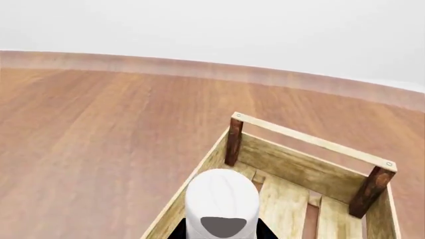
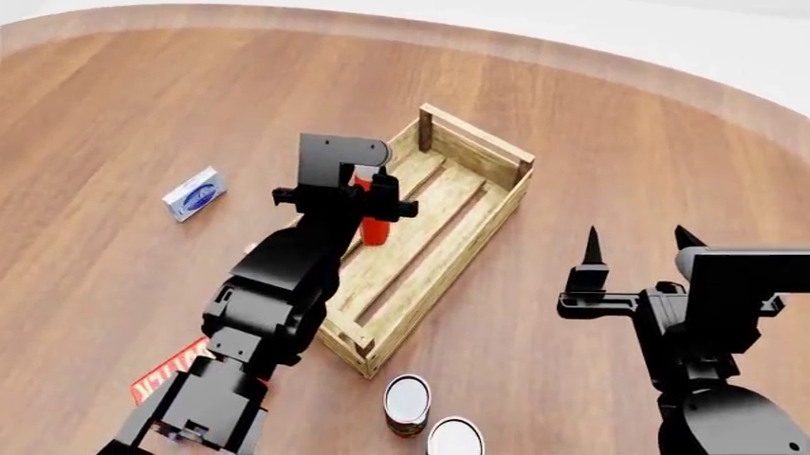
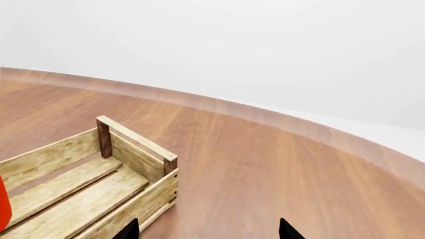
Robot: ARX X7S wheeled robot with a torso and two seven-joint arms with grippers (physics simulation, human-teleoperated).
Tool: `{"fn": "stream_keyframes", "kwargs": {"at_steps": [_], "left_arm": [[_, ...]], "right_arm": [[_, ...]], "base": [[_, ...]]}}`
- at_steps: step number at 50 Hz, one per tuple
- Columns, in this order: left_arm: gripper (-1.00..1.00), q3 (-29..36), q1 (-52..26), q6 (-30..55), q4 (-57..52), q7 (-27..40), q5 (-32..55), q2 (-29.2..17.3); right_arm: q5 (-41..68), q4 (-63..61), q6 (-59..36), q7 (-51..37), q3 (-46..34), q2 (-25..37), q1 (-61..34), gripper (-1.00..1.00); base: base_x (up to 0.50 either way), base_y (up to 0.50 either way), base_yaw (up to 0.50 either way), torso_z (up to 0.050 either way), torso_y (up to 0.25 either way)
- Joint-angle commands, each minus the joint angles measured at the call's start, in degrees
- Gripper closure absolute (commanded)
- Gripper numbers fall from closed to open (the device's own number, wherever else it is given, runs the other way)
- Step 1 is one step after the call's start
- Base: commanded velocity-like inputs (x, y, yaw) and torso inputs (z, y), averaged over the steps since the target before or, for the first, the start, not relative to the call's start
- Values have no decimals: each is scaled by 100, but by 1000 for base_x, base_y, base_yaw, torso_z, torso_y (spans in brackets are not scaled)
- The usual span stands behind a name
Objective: Pick up the ketchup, and put it in the wooden tray.
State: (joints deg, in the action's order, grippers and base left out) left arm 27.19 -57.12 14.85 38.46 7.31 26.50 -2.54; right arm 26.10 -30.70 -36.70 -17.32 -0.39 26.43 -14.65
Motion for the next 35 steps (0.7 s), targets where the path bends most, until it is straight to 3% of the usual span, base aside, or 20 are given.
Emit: {"fn": "stream_keyframes", "kwargs": {"at_steps": [1,35], "left_arm": [[100,56,-54,-44,-47,64,158,-22],[100,472,-201,-694,1148,19,415,156]], "right_arm": [[5,10,22,-10,-10,3,9,-100],[26,3,154,-39,39,27,200,-100]], "base": [[0,0,0,0,0],[0,0,0,0,0]]}}
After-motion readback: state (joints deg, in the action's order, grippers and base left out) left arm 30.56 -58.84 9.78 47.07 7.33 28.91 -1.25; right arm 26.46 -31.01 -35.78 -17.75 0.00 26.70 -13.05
